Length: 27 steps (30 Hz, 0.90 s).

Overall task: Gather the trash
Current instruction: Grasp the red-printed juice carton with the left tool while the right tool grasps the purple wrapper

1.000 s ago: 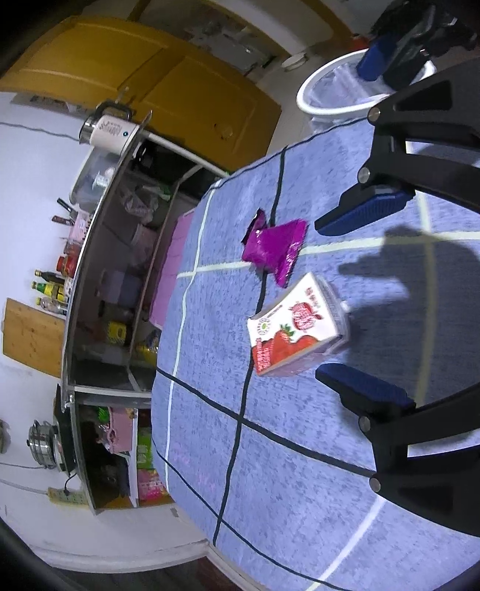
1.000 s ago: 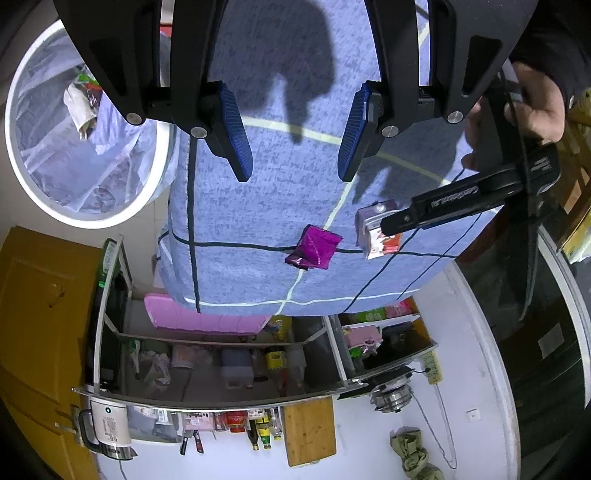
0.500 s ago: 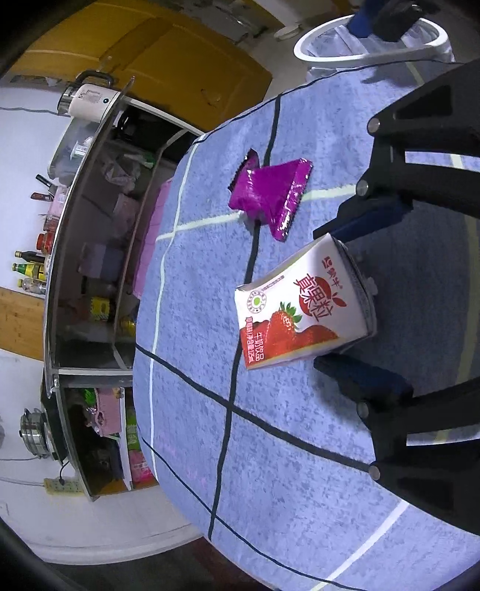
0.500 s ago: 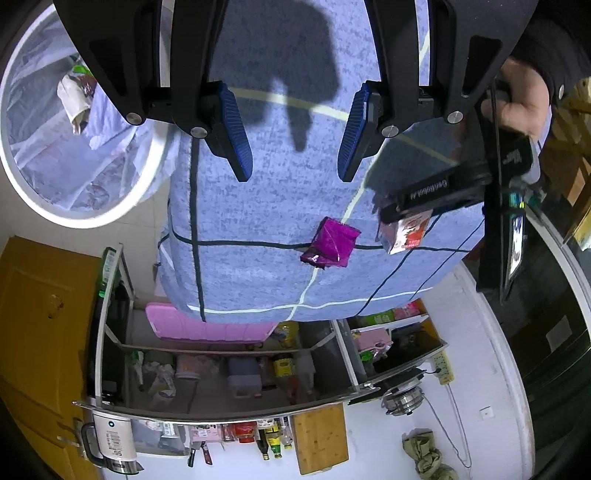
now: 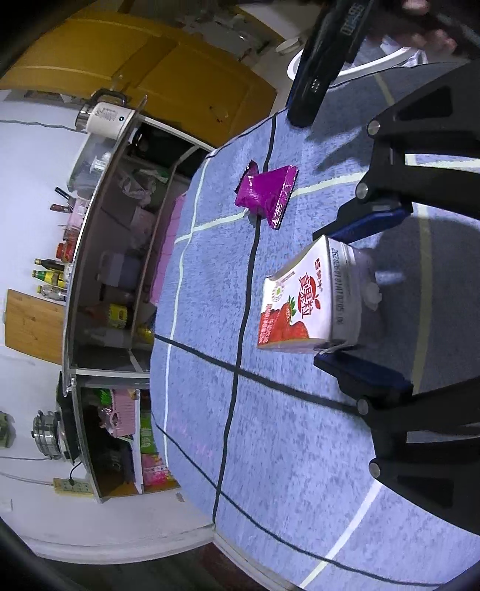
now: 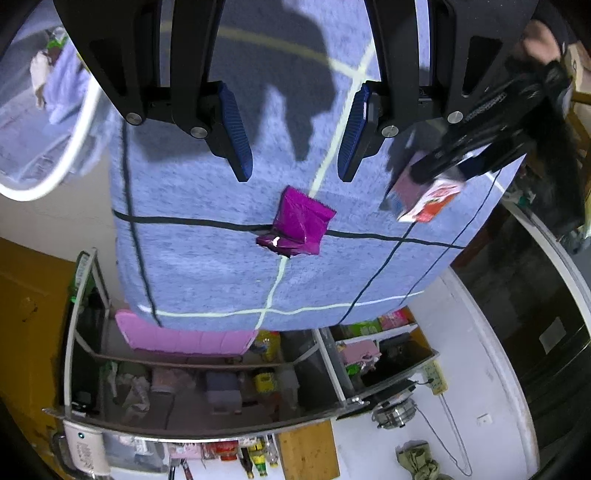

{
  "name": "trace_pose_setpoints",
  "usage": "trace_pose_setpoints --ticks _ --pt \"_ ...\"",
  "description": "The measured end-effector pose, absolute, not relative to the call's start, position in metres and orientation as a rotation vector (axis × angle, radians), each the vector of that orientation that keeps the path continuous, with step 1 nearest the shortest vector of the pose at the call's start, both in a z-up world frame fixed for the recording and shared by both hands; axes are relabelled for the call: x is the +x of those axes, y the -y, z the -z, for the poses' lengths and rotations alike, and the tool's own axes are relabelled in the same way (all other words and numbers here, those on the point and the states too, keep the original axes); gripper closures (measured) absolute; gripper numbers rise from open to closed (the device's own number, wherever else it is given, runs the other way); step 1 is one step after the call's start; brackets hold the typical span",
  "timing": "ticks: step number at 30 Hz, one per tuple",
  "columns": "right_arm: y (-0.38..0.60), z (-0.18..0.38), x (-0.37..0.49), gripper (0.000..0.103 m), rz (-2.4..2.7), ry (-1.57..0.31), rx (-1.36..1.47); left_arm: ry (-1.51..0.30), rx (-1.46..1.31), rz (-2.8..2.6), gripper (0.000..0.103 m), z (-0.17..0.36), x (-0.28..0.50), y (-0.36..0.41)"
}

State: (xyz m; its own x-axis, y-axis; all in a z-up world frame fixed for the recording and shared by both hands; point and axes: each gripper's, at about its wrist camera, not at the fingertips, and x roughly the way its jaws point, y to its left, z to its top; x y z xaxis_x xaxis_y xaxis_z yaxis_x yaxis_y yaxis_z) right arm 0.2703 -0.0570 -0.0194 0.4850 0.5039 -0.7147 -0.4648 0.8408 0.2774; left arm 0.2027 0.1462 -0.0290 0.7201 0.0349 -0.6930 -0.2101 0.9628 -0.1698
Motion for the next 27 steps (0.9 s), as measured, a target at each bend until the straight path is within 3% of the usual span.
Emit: trace_pose_setpoints --ticks 19,25,27 --pt "0.005 0.056 0.331 0.054 -0.545 -0.945 0.041 -0.776 -0.286 -0.091 0.046 0.043 0.19 -0.172" --pt "0.004 0.056 0.33 0.076 -0.535 -0.933 0.022 -0.777 -0.286 -0.089 0.046 0.044 0.191 -0.172" --pt "0.005 0.054 0.329 0.079 -0.538 -0.931 0.028 -0.778 -0.284 -0.09 0.046 0.044 0.192 -0.172"
